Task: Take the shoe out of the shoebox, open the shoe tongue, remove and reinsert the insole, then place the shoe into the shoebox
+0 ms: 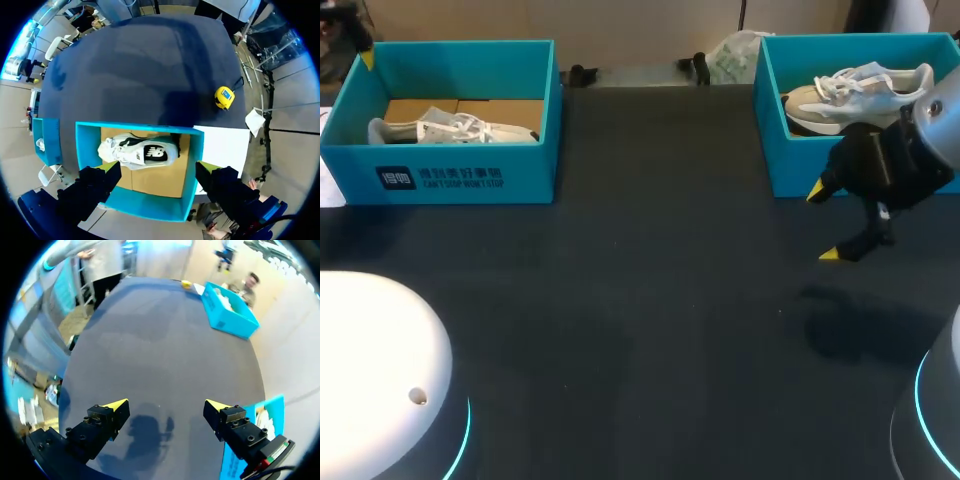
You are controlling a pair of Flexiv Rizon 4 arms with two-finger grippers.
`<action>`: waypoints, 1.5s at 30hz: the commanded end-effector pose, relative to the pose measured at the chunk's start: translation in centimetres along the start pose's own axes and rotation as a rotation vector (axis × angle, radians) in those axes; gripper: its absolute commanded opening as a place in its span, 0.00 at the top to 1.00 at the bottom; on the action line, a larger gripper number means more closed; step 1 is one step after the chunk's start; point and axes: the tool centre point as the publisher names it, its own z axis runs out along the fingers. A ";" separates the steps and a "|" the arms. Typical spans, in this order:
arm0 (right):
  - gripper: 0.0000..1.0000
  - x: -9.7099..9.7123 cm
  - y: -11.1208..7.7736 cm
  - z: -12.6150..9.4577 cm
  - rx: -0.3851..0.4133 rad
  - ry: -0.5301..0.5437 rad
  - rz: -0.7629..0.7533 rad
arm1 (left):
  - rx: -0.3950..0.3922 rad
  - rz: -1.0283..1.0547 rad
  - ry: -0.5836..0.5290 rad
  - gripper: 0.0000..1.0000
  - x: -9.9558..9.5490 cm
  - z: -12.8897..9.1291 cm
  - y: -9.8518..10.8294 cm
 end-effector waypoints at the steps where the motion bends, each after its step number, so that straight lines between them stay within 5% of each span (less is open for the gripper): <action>1: 0.00 -3.0 -1.6 -0.1 0.011 -0.019 0.167 | 0.009 -0.014 -0.029 0.00 -0.2 -1.7 -1.1; 14: 0.00 -10.0 -6.3 -2.7 -0.025 -0.181 0.682 | 0.018 -0.134 -0.087 0.00 -2.4 -3.0 -3.2; 33: 0.00 -21.2 -9.4 -5.4 0.047 -0.368 1.067 | 0.018 -0.134 -0.087 0.00 -2.4 -3.0 -3.2; 45: 0.00 -21.8 -10.4 -6.0 0.015 -0.412 1.120 | 0.018 -0.134 -0.087 0.00 -2.4 -3.0 -3.2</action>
